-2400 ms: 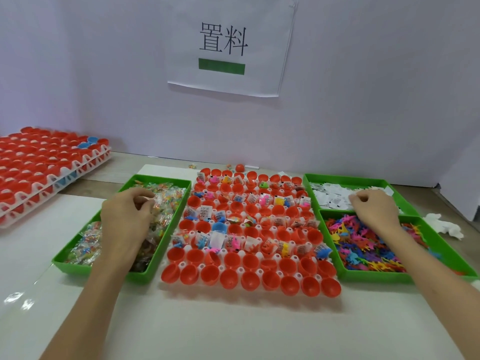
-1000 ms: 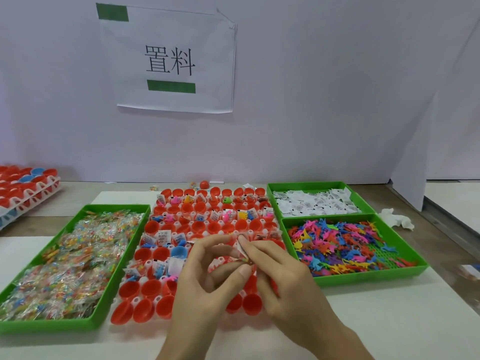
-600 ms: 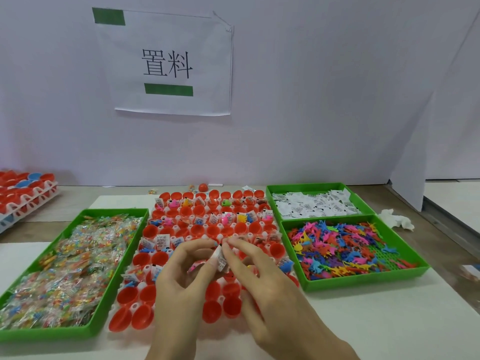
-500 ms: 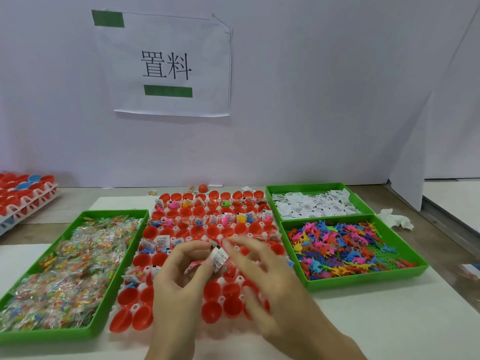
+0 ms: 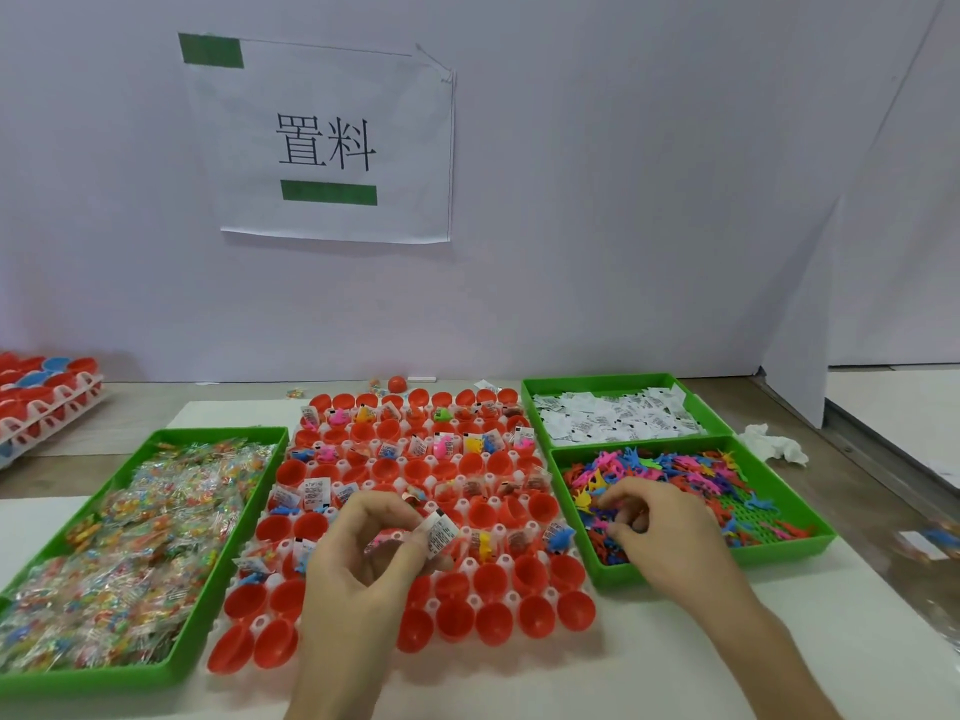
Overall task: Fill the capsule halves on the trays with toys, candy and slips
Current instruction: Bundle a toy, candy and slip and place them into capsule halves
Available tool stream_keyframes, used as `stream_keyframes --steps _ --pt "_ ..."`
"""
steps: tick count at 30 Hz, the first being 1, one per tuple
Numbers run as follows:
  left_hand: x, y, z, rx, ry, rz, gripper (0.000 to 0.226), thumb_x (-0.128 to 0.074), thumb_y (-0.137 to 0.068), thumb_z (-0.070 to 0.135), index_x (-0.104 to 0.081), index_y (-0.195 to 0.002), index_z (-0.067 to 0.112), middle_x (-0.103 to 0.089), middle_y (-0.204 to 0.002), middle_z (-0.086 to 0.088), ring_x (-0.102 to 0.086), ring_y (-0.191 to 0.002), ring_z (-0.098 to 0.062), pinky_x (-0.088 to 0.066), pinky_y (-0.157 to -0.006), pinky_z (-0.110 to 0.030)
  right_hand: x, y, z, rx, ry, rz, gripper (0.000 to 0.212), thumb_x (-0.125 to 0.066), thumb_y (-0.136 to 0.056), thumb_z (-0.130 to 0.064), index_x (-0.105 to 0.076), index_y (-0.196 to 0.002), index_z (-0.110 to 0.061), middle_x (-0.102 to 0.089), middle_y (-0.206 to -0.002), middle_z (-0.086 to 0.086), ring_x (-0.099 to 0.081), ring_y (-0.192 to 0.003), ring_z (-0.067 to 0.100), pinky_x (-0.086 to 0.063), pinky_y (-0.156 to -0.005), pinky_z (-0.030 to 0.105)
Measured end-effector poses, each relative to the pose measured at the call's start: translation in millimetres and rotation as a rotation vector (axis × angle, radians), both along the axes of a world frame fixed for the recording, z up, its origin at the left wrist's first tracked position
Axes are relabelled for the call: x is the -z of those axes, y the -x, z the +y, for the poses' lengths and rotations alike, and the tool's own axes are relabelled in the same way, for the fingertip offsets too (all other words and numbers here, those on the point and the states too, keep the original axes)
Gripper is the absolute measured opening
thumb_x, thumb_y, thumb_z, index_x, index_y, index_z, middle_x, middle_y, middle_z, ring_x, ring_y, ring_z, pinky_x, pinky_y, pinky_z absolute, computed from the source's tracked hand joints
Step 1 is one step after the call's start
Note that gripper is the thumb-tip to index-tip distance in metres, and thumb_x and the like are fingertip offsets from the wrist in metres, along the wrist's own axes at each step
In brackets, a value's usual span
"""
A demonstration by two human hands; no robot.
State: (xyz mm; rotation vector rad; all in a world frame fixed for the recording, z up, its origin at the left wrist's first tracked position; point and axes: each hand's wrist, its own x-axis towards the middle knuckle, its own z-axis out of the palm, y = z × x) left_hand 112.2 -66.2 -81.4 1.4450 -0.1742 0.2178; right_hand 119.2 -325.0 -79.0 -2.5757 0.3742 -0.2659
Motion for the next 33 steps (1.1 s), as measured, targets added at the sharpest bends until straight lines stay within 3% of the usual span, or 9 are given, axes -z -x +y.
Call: stream_keyframes --steps 6,10,13,16,21,27,30,33 --pt "-1 3 -4 0.016 -0.044 -0.017 0.014 -0.064 -0.086 -0.014 -0.062 -0.087 -0.001 -0.069 -0.077 0.000 -0.070 -0.061 -0.017 -0.060 -0.062 -0.023 4 -4 -10 -0.003 -0.110 -0.149 0.036 -0.070 -0.086 -0.003 -0.069 -0.083 -0.039 -0.065 -0.064 -0.007 -0.060 -0.061 0.005 -0.051 -0.063 0.024" --pt "-1 3 -5 0.009 -0.051 -0.026 0.015 -0.065 -0.085 -0.015 -0.063 -0.088 0.000 -0.069 -0.079 0.001 -0.071 -0.061 -0.014 -0.059 -0.061 -0.022 1 -4 -13 0.029 -0.174 -0.304 0.036 -0.070 -0.087 0.000 -0.070 -0.087 -0.036 -0.066 -0.069 -0.010 -0.061 -0.067 -0.005 -0.044 -0.053 0.010" --pt "0 2 -4 0.007 -0.037 -0.020 0.018 -0.066 -0.085 -0.013 -0.064 -0.088 0.004 -0.070 -0.082 -0.004 -0.072 -0.059 -0.030 -0.059 -0.060 -0.023 -5 -2 -8 0.007 -0.272 -0.394 0.032 -0.070 -0.088 0.001 -0.073 -0.094 -0.030 -0.067 -0.079 -0.011 -0.064 -0.064 0.000 -0.044 -0.056 0.008" --pt "-1 3 -5 0.014 -0.028 -0.024 0.018 -0.067 -0.084 -0.012 -0.064 -0.089 0.005 -0.070 -0.082 -0.006 -0.072 -0.058 -0.034 -0.058 -0.058 -0.022 -11 1 5 -0.088 -0.379 -0.450 0.037 -0.069 -0.088 0.003 -0.073 -0.101 -0.031 -0.072 -0.089 -0.012 -0.067 -0.071 0.003 -0.047 -0.064 0.009" --pt "-2 4 -9 0.033 -0.034 -0.019 0.016 -0.068 -0.085 -0.009 -0.063 -0.091 0.005 -0.069 -0.082 -0.002 -0.074 -0.061 -0.032 -0.059 -0.060 -0.022 -18 11 37 -0.256 -0.493 -0.420 0.043 -0.071 -0.086 0.006 -0.077 -0.095 -0.036 -0.074 -0.092 -0.017 -0.069 -0.086 0.006 -0.055 -0.077 0.017" --pt "-1 4 -9 0.029 -0.074 -0.020 0.016 -0.067 -0.087 -0.009 -0.062 -0.093 0.005 -0.068 -0.084 0.000 -0.075 -0.063 -0.027 -0.059 -0.062 -0.023 -22 25 73 -0.490 -0.907 -0.332 0.029 -0.078 -0.077 0.005 -0.078 -0.084 -0.023 -0.075 -0.085 0.003 -0.072 -0.081 0.017 -0.056 -0.074 0.024" --pt "-2 4 -9 0.016 -0.144 -0.071 0.018 -0.069 -0.085 -0.008 -0.065 -0.090 0.008 -0.067 -0.083 0.002 -0.071 -0.063 -0.016 -0.057 -0.060 -0.020 -20 29 86 -0.541 -1.002 -0.300 0.021 -0.079 -0.070 -0.006 -0.078 -0.083 -0.022 -0.073 -0.079 0.005 -0.070 -0.076 0.013 -0.055 -0.071 0.023" --pt "-2 6 -9 0.035 -0.202 -0.141 0.022 -0.070 -0.085 -0.008 -0.067 -0.089 0.013 -0.067 -0.086 0.002 -0.067 -0.071 -0.014 -0.060 -0.064 -0.028 -16 28 90 -0.513 -1.020 -0.323 0.019 -0.080 -0.073 0.002 -0.076 -0.081 -0.015 -0.074 -0.079 0.008 -0.072 -0.075 0.016 -0.056 -0.068 0.022"
